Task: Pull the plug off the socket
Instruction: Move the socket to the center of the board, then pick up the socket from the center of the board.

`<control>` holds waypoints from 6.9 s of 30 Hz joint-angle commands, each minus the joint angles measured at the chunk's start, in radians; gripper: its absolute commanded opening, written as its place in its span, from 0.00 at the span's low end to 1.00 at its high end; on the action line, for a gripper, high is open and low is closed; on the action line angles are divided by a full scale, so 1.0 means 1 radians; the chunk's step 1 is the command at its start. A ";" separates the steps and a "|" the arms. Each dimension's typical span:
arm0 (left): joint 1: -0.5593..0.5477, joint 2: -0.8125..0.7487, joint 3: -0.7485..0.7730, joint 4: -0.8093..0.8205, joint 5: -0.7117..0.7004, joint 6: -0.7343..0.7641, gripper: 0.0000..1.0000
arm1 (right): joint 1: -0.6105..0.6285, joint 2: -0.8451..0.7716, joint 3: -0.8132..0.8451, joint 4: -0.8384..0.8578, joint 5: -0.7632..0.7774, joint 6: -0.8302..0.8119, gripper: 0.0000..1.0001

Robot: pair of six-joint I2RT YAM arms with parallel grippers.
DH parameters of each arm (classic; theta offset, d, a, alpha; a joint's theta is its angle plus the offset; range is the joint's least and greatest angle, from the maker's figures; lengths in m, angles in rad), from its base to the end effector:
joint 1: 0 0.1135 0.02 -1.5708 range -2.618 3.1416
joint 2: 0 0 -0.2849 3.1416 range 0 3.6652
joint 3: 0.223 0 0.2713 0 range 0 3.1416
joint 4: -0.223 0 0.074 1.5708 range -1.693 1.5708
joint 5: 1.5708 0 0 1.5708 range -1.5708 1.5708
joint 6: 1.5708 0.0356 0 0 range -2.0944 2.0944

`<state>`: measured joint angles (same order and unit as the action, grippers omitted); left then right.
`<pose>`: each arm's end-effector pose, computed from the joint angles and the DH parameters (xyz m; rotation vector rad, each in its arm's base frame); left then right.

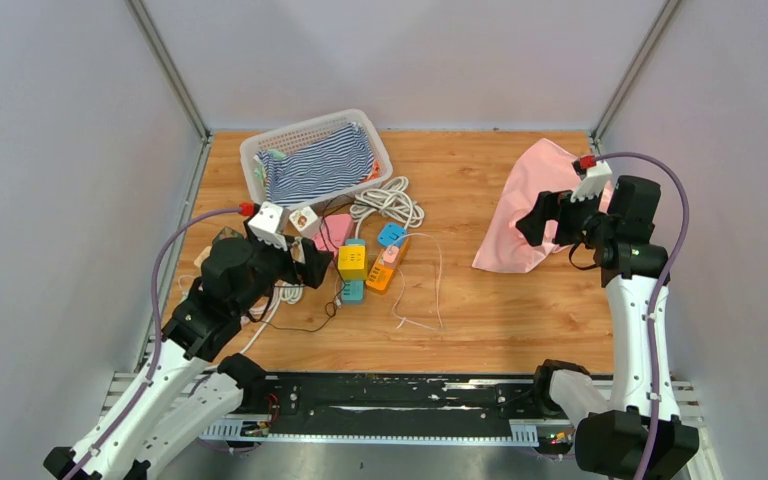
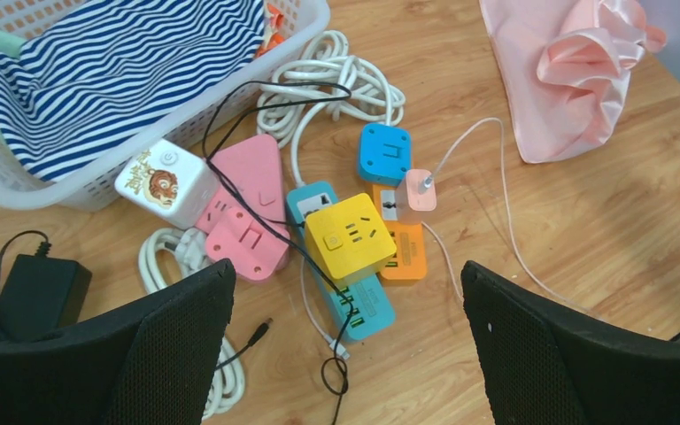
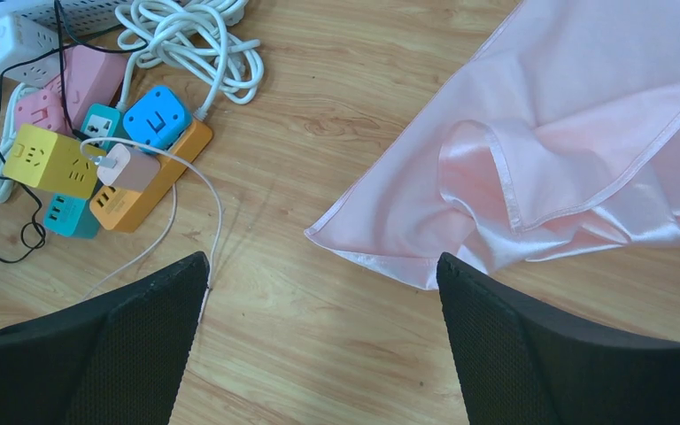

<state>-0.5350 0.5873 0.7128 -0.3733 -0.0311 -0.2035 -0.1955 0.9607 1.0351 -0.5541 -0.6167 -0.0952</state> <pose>0.1245 -0.0725 0.3371 0.2826 1.8247 -0.4920 0.2076 -0.0201 0.3789 -0.2784 1.9636 0.4425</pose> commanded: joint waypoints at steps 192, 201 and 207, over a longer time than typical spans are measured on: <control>-0.388 0.152 -0.511 0.282 -0.237 -0.419 0.84 | 0.286 -0.004 -0.224 -0.099 -0.321 -0.564 1.00; -0.440 0.267 -0.472 0.274 -0.362 -0.435 0.83 | 0.285 -0.002 -0.224 -0.100 -0.319 -0.566 1.00; -0.492 0.344 -0.429 0.229 -0.459 -0.464 0.77 | 0.286 -0.002 -0.224 -0.101 -0.319 -0.568 1.00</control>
<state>-0.9928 0.8864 0.2398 -0.1108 -0.3836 -0.6338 0.0727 0.9577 0.8249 -0.6296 -0.9234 -0.6479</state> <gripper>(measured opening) 0.776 0.999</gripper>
